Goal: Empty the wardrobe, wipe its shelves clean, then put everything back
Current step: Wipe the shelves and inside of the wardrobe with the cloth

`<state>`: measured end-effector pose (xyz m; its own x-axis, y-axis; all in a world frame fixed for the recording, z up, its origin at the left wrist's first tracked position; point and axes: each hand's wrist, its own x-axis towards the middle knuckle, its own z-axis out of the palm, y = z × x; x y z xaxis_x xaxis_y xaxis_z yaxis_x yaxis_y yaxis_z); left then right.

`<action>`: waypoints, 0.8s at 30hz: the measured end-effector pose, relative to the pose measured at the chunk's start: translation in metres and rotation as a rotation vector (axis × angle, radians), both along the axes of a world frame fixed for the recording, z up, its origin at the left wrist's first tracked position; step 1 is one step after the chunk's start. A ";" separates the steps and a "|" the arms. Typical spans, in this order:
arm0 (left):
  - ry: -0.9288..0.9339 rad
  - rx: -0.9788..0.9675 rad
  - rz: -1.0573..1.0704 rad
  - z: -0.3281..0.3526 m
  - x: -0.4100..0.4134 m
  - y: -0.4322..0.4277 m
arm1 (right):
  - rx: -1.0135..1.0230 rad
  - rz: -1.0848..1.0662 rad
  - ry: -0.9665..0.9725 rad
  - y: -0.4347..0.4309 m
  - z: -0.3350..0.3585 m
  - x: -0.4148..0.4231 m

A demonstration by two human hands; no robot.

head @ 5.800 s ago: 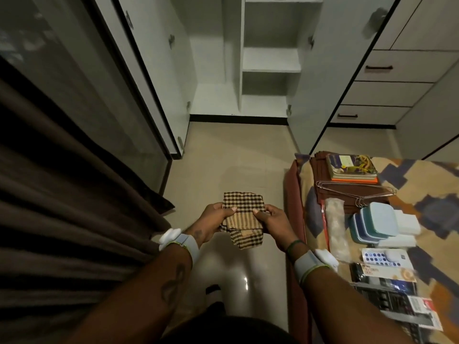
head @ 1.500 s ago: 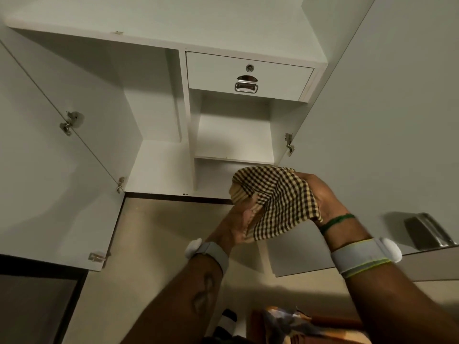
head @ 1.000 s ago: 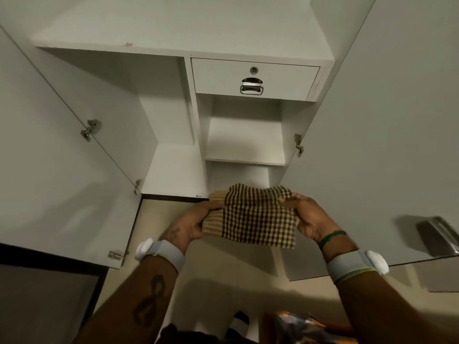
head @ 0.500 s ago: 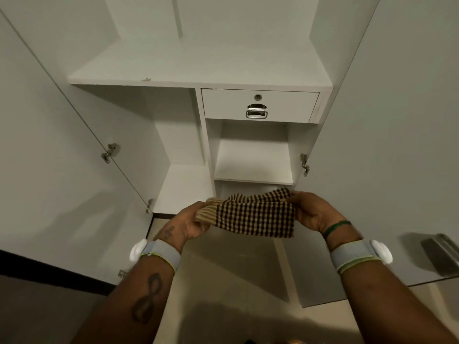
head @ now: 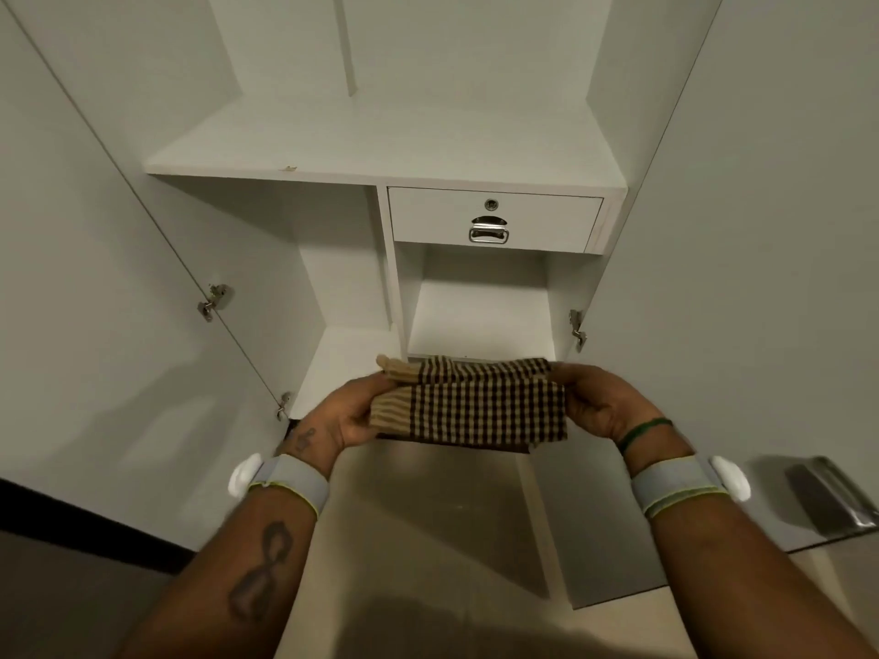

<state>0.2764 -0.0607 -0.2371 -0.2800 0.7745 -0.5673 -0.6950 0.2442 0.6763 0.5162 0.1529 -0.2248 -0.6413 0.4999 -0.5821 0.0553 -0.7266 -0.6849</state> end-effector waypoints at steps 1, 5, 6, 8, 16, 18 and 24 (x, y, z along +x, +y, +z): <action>-0.004 0.088 0.000 0.011 -0.006 0.003 | 0.070 0.038 0.050 0.003 0.014 -0.001; 0.135 0.248 -0.091 0.032 -0.025 0.005 | 0.481 0.159 0.149 0.004 0.053 0.004; 0.201 0.197 -0.083 0.029 -0.028 0.004 | 0.562 0.187 0.136 0.004 0.057 0.006; 0.353 0.076 -0.103 0.024 -0.029 -0.001 | 0.666 0.240 0.041 0.002 0.055 0.007; 0.647 -0.002 -0.110 0.017 -0.040 -0.009 | 1.003 0.318 -0.210 0.002 0.036 0.002; 0.710 0.020 -0.127 0.019 -0.042 -0.007 | 1.000 0.261 -0.162 0.003 0.036 0.000; 0.773 0.097 -0.052 0.032 -0.039 -0.001 | 0.877 0.225 -0.059 0.006 0.033 0.000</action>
<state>0.2376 -0.0619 -0.2047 -0.5299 0.8338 -0.1548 -0.0068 0.1783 0.9839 0.5165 0.1589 -0.1918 -0.7583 0.6461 -0.0867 0.1856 0.0865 -0.9788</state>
